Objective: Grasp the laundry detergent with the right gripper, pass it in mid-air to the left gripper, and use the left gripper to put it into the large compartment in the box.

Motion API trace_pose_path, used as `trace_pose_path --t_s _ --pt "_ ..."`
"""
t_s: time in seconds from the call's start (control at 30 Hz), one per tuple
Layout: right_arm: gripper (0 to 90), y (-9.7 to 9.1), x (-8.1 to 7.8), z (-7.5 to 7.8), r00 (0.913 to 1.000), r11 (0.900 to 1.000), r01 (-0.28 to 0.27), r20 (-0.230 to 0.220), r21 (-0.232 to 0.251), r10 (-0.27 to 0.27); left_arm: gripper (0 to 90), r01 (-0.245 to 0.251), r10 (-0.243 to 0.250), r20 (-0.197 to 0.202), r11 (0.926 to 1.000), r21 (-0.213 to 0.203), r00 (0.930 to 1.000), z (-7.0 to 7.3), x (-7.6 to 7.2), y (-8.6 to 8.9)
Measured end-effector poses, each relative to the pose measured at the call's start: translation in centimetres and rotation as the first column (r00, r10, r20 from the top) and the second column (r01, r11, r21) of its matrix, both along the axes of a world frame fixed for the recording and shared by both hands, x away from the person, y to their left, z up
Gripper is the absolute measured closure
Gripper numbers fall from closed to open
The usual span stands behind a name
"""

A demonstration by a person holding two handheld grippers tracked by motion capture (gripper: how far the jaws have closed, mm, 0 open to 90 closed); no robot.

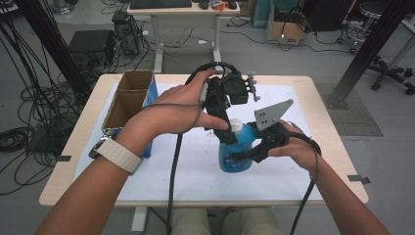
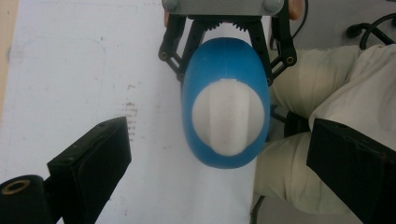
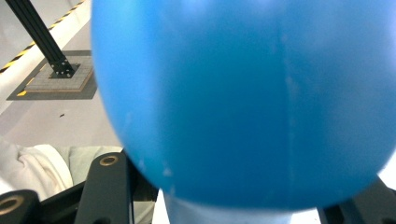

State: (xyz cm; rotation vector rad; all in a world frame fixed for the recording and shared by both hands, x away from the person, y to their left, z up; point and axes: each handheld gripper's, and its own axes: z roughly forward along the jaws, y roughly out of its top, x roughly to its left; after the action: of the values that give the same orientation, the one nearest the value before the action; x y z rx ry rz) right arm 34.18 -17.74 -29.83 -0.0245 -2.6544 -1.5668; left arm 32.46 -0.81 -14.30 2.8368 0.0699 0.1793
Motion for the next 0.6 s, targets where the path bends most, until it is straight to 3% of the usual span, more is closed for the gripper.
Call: trace_pose_path --t_s 0.6 --pt "42.3 -0.06 0.07 0.08 1.0000 1.0000 -0.006 0.005 0.000 0.006 6.7 0.002 -0.002 0.000 1.0000 0.006 1.0000 -0.01 0.02 -0.08"
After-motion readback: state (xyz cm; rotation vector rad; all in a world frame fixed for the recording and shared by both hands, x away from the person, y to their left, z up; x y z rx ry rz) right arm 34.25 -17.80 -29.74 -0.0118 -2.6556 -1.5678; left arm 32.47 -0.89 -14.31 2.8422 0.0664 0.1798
